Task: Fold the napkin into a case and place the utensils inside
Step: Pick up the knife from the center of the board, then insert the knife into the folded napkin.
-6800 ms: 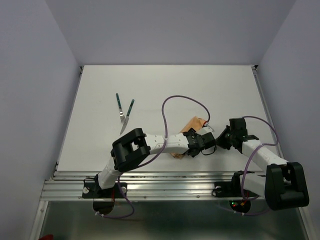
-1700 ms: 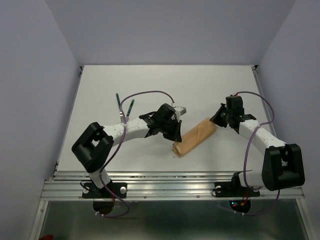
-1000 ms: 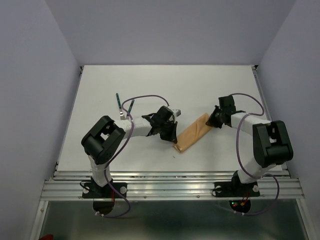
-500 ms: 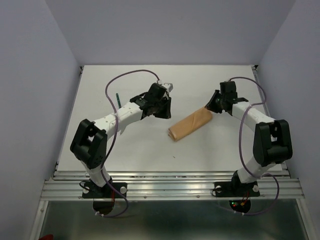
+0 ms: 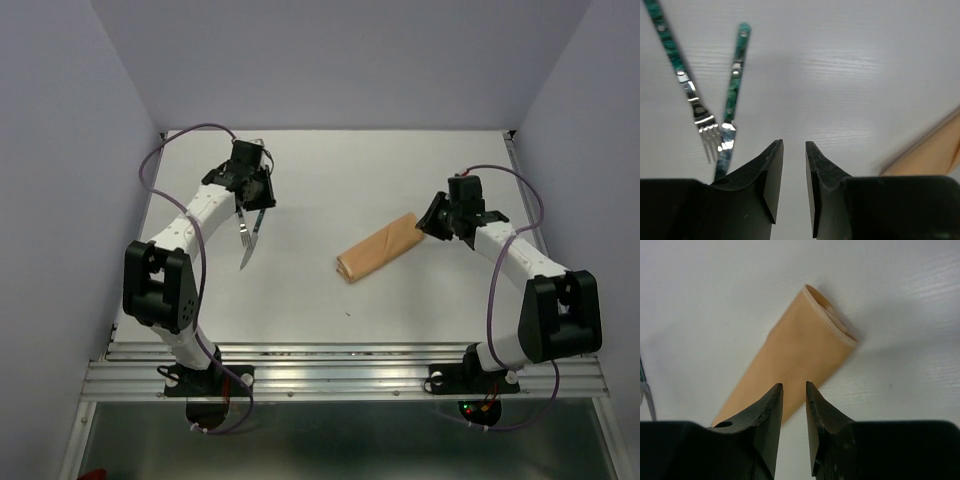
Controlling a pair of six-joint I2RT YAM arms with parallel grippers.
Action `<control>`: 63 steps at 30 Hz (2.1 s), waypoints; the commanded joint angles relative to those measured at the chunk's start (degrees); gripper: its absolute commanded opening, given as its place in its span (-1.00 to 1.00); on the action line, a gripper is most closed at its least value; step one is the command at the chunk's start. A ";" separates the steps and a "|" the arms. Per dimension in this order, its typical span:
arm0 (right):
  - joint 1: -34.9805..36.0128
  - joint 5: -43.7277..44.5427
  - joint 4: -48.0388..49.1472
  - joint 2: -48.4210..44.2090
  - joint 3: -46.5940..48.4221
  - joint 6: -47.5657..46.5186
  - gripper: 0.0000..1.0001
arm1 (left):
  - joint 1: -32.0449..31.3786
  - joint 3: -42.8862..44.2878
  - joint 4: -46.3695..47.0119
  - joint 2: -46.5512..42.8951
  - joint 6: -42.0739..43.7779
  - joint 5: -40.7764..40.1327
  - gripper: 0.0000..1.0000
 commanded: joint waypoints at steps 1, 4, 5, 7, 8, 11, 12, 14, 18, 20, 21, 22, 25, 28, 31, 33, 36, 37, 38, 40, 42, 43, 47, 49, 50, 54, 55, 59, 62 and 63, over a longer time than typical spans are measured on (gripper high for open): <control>0.34 -0.18 -1.20 -2.01 -3.93 -1.02 -0.38 | 5.17 -1.47 -2.19 -2.63 1.76 -5.97 -0.15; 0.87 -0.97 -0.67 -1.84 -4.64 -0.75 -0.38 | 5.79 0.36 -1.74 1.49 3.35 -7.03 0.02; 0.87 -1.06 -0.76 -1.75 -4.81 -0.67 -0.38 | 5.88 1.16 -1.83 2.63 3.88 -7.64 0.13; 0.87 -0.97 -0.85 -1.93 -4.90 -0.67 -0.37 | 5.88 3.18 -1.48 6.06 4.24 -8.35 0.23; 0.87 -0.97 -1.02 -2.10 -5.16 -0.58 -0.37 | 5.97 3.80 -1.40 7.03 4.59 -8.53 0.33; 1.40 -0.89 -1.11 -2.98 -5.69 -0.31 -0.36 | 6.05 5.82 -0.78 10.63 6.25 -8.79 0.44; 1.40 -0.80 -0.94 -3.24 -6.04 -0.05 -0.35 | 6.23 6.35 -1.04 12.82 6.95 -8.27 0.46; 1.40 -1.24 -0.59 -3.25 -6.48 0.30 -0.35 | 6.14 8.98 -3.23 16.25 8.63 -8.79 0.46; 1.40 -2.20 -0.06 -2.98 -7.45 1.09 -0.35 | 6.14 8.29 -0.97 16.88 10.12 -7.39 0.40; 1.40 -2.47 0.21 -2.98 -7.54 1.35 -0.35 | 6.14 8.46 -1.13 18.37 10.92 -7.30 0.36; 1.40 -2.47 0.21 -2.98 -7.63 1.44 -0.35 | 6.14 8.81 -1.22 18.99 10.92 -7.47 0.35; 1.40 -2.56 0.03 -2.98 -7.63 1.53 -0.35 | 6.14 9.34 -1.57 19.78 11.00 -8.08 0.32; 1.40 -1.95 -0.75 -3.51 -7.45 1.44 -0.35 | 6.14 9.08 -1.84 21.72 10.74 -8.00 0.22; 1.40 -0.98 -1.46 -4.21 -7.28 1.36 -0.35 | 6.14 8.29 -1.22 23.03 9.95 -7.47 0.03; 1.40 0.60 -2.43 -4.39 -7.01 0.83 -0.35 | 6.23 8.11 -1.83 24.35 8.46 -6.07 -0.03; 1.40 2.27 -3.30 -4.39 -6.75 0.57 -0.36 | 6.23 7.33 -1.48 24.88 7.76 -4.49 -0.24; 1.40 4.38 -4.01 -4.74 -6.84 0.39 -0.38 | 6.14 6.18 -0.35 24.45 6.96 -1.94 -0.63; 1.40 6.48 -4.18 -4.83 -6.84 0.48 -0.38 | 5.97 5.05 0.18 24.01 6.35 -0.54 -0.72; 1.40 7.28 -4.36 -4.91 -6.66 0.04 -0.39 | 5.62 4.51 1.23 23.05 6.09 1.82 -0.90; 1.40 7.81 -4.28 -4.65 -6.05 -0.92 -0.40 | 3.96 3.55 1.68 22.16 5.47 2.28 -0.96; 1.40 9.38 -4.36 -3.60 -5.26 -0.84 -0.40 | 2.55 3.28 1.77 21.11 5.03 1.93 -1.00; 1.40 10.27 -4.45 -3.16 -4.47 -0.41 -0.40 | 1.15 2.75 1.86 20.58 4.59 2.28 -1.00; 1.40 13.61 -4.62 0.87 -1.40 0.21 -0.40 | -2.63 1.00 3.70 16.55 3.62 3.51 -1.00; 1.40 15.89 -4.71 4.38 0.01 0.48 -0.44 | -4.39 0.47 4.05 14.96 3.71 3.25 -1.00; 1.40 16.42 -4.71 5.53 0.71 0.48 -0.45 | -5.27 0.29 4.23 14.17 3.80 3.08 -1.00; 0.87 18.10 -4.63 11.42 6.68 -0.57 -0.44 | -10.81 0.38 4.76 9.42 6.60 3.34 -1.00; 0.26 17.84 -4.54 12.82 8.09 -1.01 -0.44 | -11.69 0.64 4.76 8.80 7.22 3.60 -1.00; 0.25 16.43 -4.80 19.24 14.42 -2.60 -0.44 | -15.47 1.52 4.23 6.17 9.77 4.66 -1.00; 0.25 13.18 -6.37 24.51 18.99 -4.09 -0.44 | -16.88 1.69 3.88 4.84 11.35 6.14 -1.00; 0.25 12.65 -6.91 25.92 20.05 -4.18 -0.44 | -17.15 1.69 3.53 4.67 11.97 7.98 -1.00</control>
